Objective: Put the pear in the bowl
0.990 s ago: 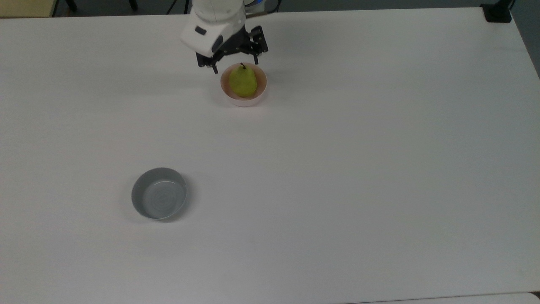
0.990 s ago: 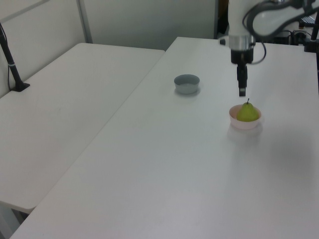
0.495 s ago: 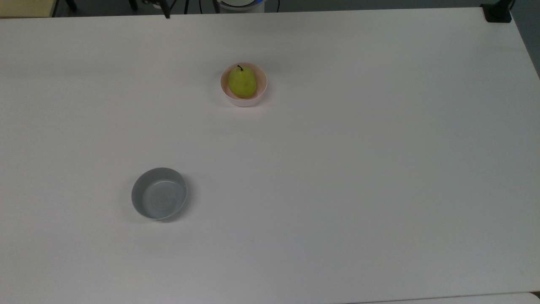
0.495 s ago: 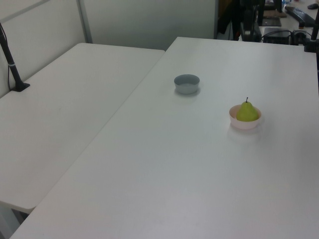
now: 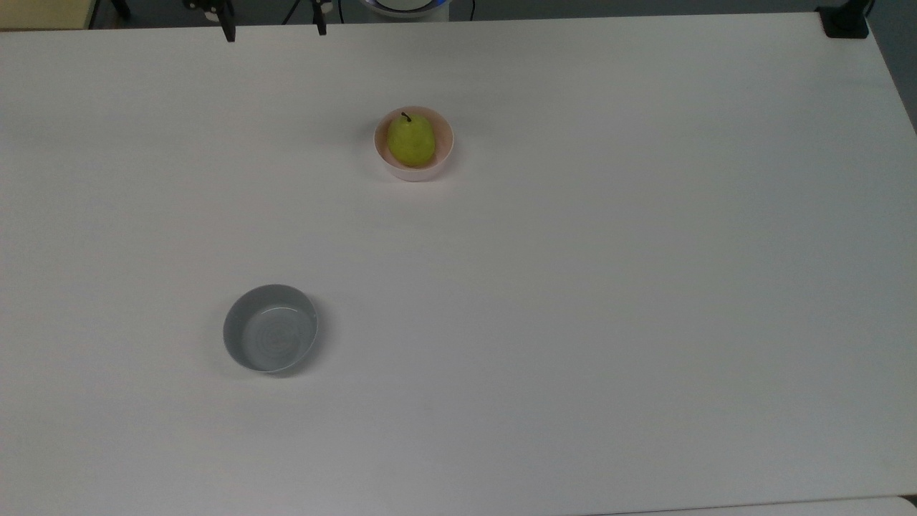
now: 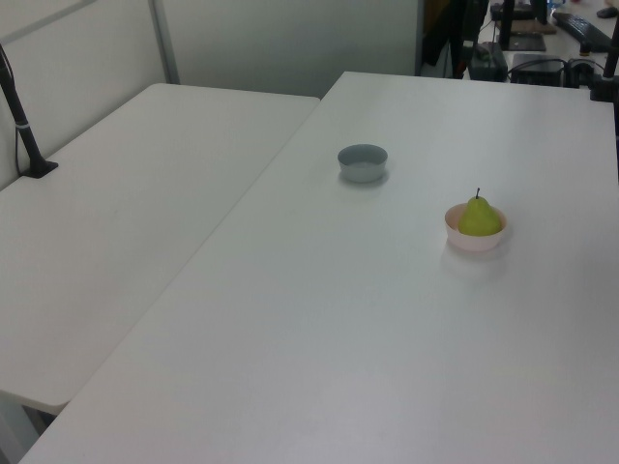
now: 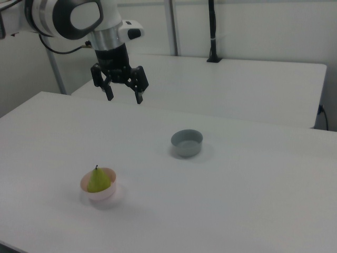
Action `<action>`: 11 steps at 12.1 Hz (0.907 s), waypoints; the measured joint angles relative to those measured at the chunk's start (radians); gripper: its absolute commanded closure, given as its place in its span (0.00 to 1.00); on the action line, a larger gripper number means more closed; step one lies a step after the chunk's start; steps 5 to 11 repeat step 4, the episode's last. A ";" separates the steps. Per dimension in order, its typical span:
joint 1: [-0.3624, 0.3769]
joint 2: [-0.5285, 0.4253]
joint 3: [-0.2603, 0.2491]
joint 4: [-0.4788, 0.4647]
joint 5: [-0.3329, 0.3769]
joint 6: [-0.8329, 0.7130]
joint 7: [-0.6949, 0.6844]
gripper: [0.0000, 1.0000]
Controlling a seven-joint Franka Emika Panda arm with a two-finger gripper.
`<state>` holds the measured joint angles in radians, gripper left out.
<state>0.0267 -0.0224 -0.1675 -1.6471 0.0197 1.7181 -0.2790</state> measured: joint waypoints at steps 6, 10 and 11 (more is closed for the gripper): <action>0.000 0.018 0.000 0.002 0.000 0.004 -0.028 0.00; 0.000 0.018 0.000 0.002 0.000 0.004 -0.028 0.00; 0.000 0.018 0.000 0.002 0.000 0.004 -0.028 0.00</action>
